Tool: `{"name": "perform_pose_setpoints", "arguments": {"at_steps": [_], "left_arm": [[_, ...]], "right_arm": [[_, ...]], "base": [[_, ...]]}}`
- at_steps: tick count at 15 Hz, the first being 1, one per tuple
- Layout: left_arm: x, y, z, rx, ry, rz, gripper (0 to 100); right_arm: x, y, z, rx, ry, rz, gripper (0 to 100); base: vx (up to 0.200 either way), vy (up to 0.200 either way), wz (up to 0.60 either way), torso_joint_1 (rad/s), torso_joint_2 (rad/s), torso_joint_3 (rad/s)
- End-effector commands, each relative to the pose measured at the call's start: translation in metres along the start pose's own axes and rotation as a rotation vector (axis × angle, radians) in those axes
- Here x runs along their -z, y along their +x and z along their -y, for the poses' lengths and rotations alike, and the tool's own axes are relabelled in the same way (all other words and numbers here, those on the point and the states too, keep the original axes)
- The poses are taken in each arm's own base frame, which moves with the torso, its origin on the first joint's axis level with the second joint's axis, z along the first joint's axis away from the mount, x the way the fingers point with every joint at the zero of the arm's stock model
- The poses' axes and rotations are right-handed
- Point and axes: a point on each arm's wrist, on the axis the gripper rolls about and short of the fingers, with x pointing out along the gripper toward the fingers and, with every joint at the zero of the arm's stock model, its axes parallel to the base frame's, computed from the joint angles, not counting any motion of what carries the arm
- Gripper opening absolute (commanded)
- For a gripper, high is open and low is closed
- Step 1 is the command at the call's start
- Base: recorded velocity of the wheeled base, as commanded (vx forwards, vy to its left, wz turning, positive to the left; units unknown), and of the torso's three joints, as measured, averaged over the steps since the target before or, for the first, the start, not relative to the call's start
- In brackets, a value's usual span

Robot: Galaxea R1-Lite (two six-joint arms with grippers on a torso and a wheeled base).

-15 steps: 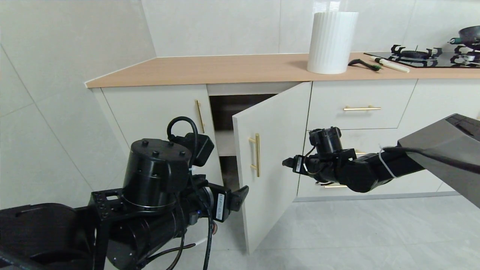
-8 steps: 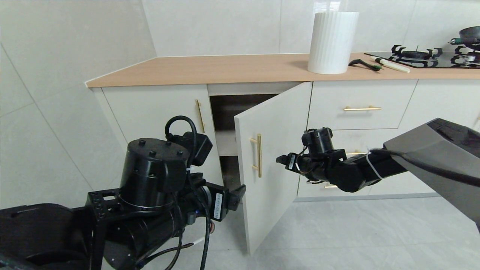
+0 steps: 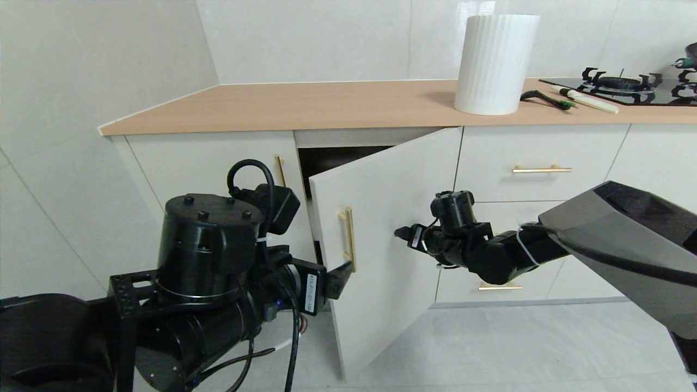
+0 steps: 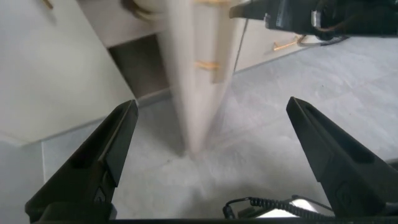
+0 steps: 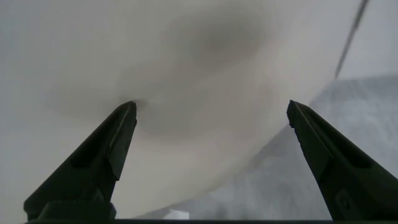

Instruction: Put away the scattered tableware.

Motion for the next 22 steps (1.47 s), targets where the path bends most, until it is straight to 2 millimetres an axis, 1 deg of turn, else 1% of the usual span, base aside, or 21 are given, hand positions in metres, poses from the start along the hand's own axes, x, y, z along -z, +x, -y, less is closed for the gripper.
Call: {"name": "perform_pose_setpoints", "arguments": {"at_steps": [1, 3, 4, 7, 12, 17, 19, 21, 22], "left_arm": [[-0.005, -0.008, -0.001, 0.011, -0.001, 0.026, 100], [-0.007, -0.011, -0.002, 0.013, 0.001, 0.037, 100], [-0.007, -0.011, -0.002, 0.014, 0.002, 0.038, 100], [-0.007, -0.011, -0.002, 0.012, 0.002, 0.037, 100], [-0.007, -0.012, -0.002, 0.014, 0.002, 0.038, 100], [-0.007, -0.012, -0.002, 0.014, 0.002, 0.038, 100], [-0.007, -0.012, -0.002, 0.014, 0.002, 0.038, 100], [-0.007, -0.012, -0.002, 0.013, 0.002, 0.037, 100], [-0.007, -0.012, -0.002, 0.013, 0.002, 0.037, 100]], "right_arm": [[0.003, 0.009, 0.000, 0.006, 0.026, 0.012, 100], [0.001, 0.016, 0.000, 0.020, 0.052, 0.041, 100], [-0.001, 0.025, -0.002, 0.048, 0.069, 0.088, 100], [-0.015, 0.044, 0.008, 0.136, 0.101, 0.215, 100], [-0.027, 0.060, 0.017, 0.183, 0.126, 0.303, 100], [-0.037, 0.079, 0.031, 0.243, 0.153, 0.401, 100], [-0.039, 0.080, 0.036, 0.256, 0.157, 0.411, 100], [-0.046, 0.081, 0.039, 0.255, 0.165, 0.431, 100], [-0.050, 0.085, 0.045, 0.262, 0.170, 0.445, 100]], "base": [[0.000, 0.000, 0.00, 0.000, 0.00, 0.000], [0.000, 0.000, 0.00, 0.000, 0.00, 0.000], [0.000, 0.000, 0.00, 0.000, 0.00, 0.000], [0.000, 0.000, 0.00, 0.000, 0.00, 0.000], [0.000, 0.000, 0.00, 0.000, 0.00, 0.000], [0.000, 0.000, 0.00, 0.000, 0.00, 0.000], [0.000, 0.000, 0.00, 0.000, 0.00, 0.000], [0.000, 0.000, 0.00, 0.000, 0.00, 0.000], [0.000, 0.000, 0.00, 0.000, 0.00, 0.000]]}}
